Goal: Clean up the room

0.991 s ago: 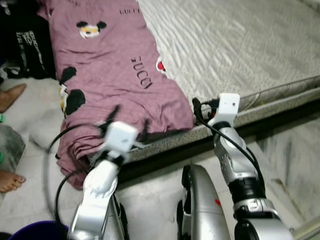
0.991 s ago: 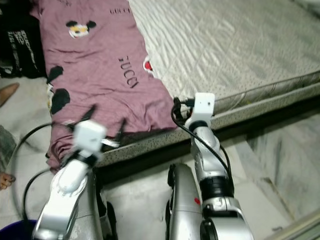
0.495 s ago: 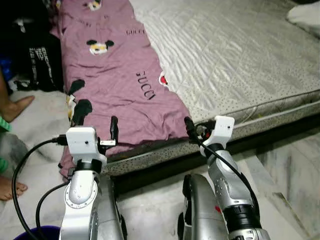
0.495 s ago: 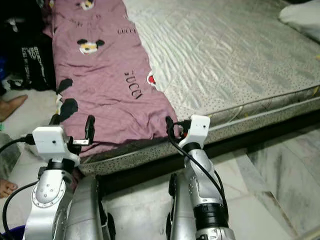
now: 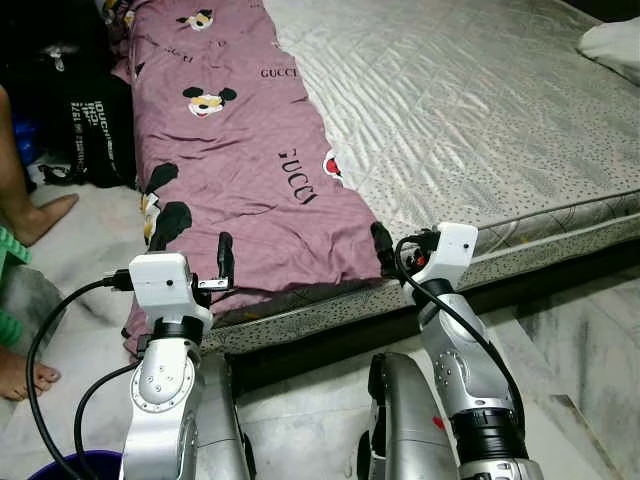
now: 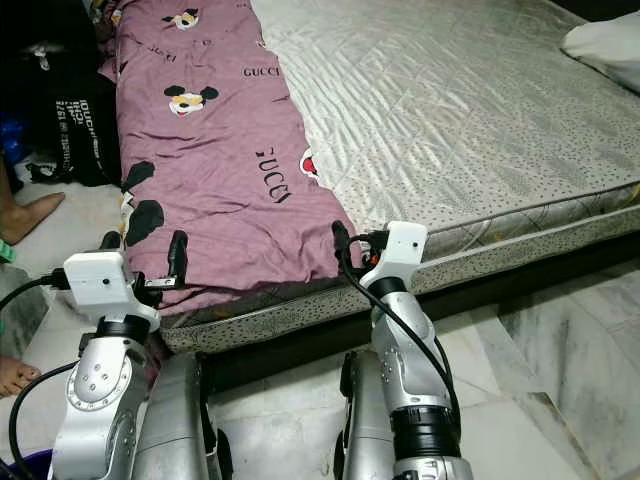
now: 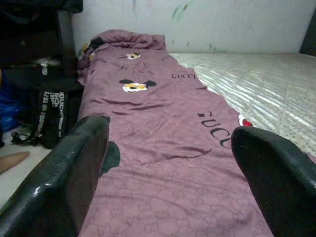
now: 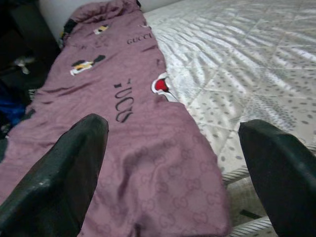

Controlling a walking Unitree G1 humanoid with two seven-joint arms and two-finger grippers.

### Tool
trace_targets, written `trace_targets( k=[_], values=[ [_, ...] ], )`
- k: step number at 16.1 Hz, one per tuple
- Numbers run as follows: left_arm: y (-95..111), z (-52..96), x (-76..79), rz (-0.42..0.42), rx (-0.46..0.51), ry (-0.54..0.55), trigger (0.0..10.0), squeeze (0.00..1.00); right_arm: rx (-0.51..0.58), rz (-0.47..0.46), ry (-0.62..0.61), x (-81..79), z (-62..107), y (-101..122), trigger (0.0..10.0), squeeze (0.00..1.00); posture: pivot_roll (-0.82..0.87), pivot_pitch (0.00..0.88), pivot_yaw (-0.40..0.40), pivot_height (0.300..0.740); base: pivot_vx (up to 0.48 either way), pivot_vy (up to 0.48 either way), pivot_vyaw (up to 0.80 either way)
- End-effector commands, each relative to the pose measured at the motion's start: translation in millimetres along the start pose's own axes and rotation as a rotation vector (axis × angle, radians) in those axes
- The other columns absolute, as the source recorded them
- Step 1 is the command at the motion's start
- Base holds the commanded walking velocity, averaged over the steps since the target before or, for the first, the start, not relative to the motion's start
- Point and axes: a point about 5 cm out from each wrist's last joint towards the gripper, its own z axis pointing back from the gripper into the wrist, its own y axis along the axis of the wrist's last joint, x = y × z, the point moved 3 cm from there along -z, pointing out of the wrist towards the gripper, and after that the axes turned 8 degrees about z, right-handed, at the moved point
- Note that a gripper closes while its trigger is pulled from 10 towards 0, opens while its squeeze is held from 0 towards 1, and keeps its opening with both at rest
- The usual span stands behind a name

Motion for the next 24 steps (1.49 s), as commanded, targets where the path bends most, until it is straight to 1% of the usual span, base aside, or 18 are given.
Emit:
trace_targets(
  k=[1, 3, 7, 9, 12, 16, 19, 22, 24],
  values=[
    [-0.9, -1.3, -2.4, 0.004, 0.0, 0.007, 10.0, 0.0, 0.026, 0.001, 0.013, -1.7, -0.1, 6.5, 10.0, 0.0, -0.05, 0.053, 0.001, 0.542, 0.0, 0.0, 0.0],
    [-0.6, -2.4, -2.3, 0.003, 0.002, 0.004, 10.0, 0.0, 0.033, 0.004, 0.013, -0.3, -1.1, 9.3, 10.0, 0.0, -0.05, 0.054, 0.004, 0.557, 0.0, 0.0, 0.0],
    [-0.4, -5.2, -2.6, -0.001, 0.005, 0.003, 10.0, 0.0, 0.032, 0.017, 0.01, 2.6, -2.5, 11.0, 10.0, 0.0, -0.06, 0.057, 0.002, 0.602, 0.0, 0.0, 0.0],
    [-1.3, -4.0, -5.2, -0.005, 0.002, 0.026, 10.0, 0.0, 0.032, 0.019, 0.008, 2.4, -3.5, 10.8, 10.0, 0.0, -0.06, 0.056, 0.004, 0.627, 0.0, 0.0, 0.0],
    [-3.4, -2.4, -5.0, -0.007, -0.005, 0.026, 10.0, 0.0, 0.037, 0.02, 0.006, 2.4, -4.3, 11.9, 10.0, 0.0, -0.06, 0.056, 0.004, 0.667, 0.0, 0.0, 0.0],
    [-2.5, -6.8, -4.4, -0.009, 0.001, 0.026, 10.0, 0.0, 0.036, 0.021, 0.002, 2.7, -5.6, 12.0, 10.0, 0.0, -0.06, 0.057, 0.01, 0.702, 0.0, 0.0, 0.0],
    [-2.5, -8.6, -4.9, -0.016, -0.001, 0.03, 10.0, 0.0, 0.038, 0.022, -0.001, 2.7, -6.8, 12.7, 10.0, 0.0, -0.06, 0.06, 0.012, 0.74, 0.0, 0.0, 0.0],
    [-1.5, -13.0, -5.5, -0.022, 0.001, 0.033, 10.0, 0.0, 0.039, 0.023, 0.001, 1.4, -7.8, 12.7, 10.0, 0.0, -0.05, 0.058, 0.015, 0.74, 0.0, 0.0, 0.0],
    [-2.9, -13.2, -5.2, -0.019, -0.005, 0.023, 10.0, 0.0, 0.039, 0.025, 0.001, 1.1, -8.3, 12.4, 10.0, 0.0, -0.05, 0.054, 0.016, 0.74, 0.0, 0.0, 0.0]
  ],
)
